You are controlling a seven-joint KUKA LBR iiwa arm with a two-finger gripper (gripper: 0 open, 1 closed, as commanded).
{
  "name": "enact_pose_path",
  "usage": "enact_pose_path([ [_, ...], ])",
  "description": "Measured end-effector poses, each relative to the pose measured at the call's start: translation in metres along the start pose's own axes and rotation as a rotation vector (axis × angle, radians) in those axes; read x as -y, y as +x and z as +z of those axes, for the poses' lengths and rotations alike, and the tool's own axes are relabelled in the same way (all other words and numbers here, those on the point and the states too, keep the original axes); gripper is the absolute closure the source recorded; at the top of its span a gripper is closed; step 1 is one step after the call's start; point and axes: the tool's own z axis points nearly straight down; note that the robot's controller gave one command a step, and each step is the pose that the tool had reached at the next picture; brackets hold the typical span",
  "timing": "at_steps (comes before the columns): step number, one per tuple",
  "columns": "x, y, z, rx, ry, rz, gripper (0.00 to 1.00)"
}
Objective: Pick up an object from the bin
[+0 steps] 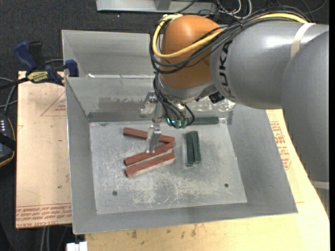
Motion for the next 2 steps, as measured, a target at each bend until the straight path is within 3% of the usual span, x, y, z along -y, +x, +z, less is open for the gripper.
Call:
enact_pose_path([
  [1,0.001,-0.002,-0.004,0.008,-0.001,0.002,0.0],
  [2,0.005,0.011,0.11,0.03,-0.008,-0.07,1.0],
])
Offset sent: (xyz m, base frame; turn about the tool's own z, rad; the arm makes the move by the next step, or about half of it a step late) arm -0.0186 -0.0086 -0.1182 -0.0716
